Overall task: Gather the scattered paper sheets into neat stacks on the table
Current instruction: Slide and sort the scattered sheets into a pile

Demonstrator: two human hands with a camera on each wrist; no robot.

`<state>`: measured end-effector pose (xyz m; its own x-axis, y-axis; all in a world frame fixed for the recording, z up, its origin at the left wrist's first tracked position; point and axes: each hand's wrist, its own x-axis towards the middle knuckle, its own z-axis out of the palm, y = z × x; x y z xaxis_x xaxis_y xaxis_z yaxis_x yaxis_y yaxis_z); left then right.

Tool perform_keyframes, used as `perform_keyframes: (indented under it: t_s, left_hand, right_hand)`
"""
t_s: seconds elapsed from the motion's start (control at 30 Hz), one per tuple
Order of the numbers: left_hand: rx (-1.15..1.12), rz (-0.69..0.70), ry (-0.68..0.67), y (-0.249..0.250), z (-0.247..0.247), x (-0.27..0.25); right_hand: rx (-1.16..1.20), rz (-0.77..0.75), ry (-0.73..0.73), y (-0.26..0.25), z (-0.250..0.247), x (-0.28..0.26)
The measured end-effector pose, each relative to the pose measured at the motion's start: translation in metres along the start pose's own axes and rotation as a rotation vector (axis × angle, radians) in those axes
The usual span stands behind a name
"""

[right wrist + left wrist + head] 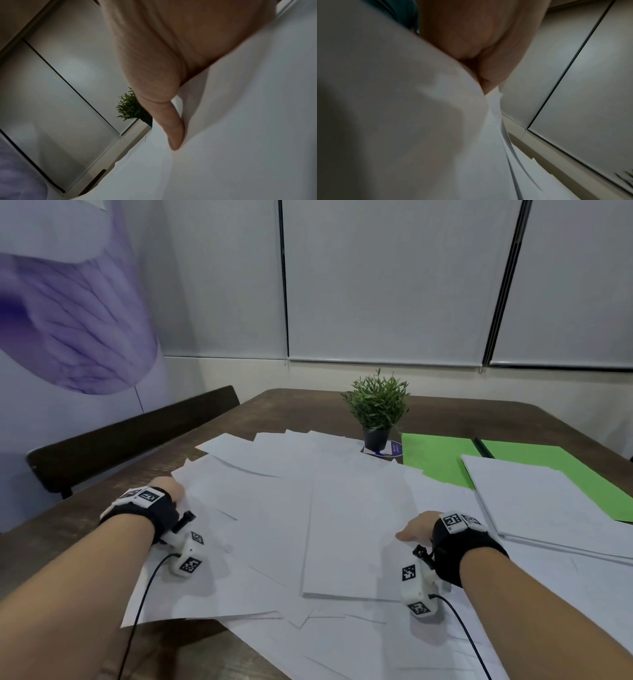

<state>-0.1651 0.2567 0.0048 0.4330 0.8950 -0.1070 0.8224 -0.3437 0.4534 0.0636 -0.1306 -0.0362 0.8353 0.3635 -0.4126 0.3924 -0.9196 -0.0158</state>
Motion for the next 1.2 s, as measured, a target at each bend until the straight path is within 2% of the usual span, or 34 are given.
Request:
perform_keyframes:
  t_s: [0.13, 0.27, 0.43, 0.67, 0.77, 0.83, 0.87, 0.97, 1.07, 1.2]
  left_hand:
    - [-0.114, -0.002, 0.116, -0.007, -0.032, 0.003]
    - [-0.182, 0.026, 0.261, 0.009, -0.063, -0.006]
    - [-0.282, 0.098, 0.339, 0.033, -0.112, -0.007]
    - [-0.487, 0.203, 0.349, 0.083, -0.154, -0.039]
    - [-0.667, 0.234, 0.291, 0.102, -0.155, -0.054]
    - [-0.865, 0.243, 0.143, 0.114, -0.142, -0.061]
    - [-0.862, 0.267, 0.15, 0.116, -0.132, -0.066]
    - [-0.947, 0.25, 0.014, 0.125, -0.091, -0.064]
    - [-1.013, 0.236, -0.18, 0.128, -0.038, -0.035]
    - [-1.013, 0.185, -0.301, 0.125, 0.008, -0.074]
  right_hand:
    - [0.052, -0.012, 0.033, 0.002, 0.004, -0.006]
    - [0.091, -0.014, 0.073, 0.008, 0.01, -0.012]
    - [0.187, -0.004, 0.088, 0.009, 0.013, -0.019]
    - [0.217, 0.002, 0.091, 0.006, 0.011, -0.027]
    - [0.232, 0.003, 0.057, 0.006, 0.008, -0.029]
    - [0.251, -0.008, 0.023, 0.008, 0.011, -0.024]
    - [0.304, 0.01, 0.019, 0.01, 0.012, -0.022]
    - [0.626, 0.067, 0.055, 0.018, 0.017, -0.008]
    - [1.041, 0.125, 0.157, 0.025, 0.021, 0.007]
    - [1.33, 0.177, 0.187, 0.026, 0.026, 0.012]
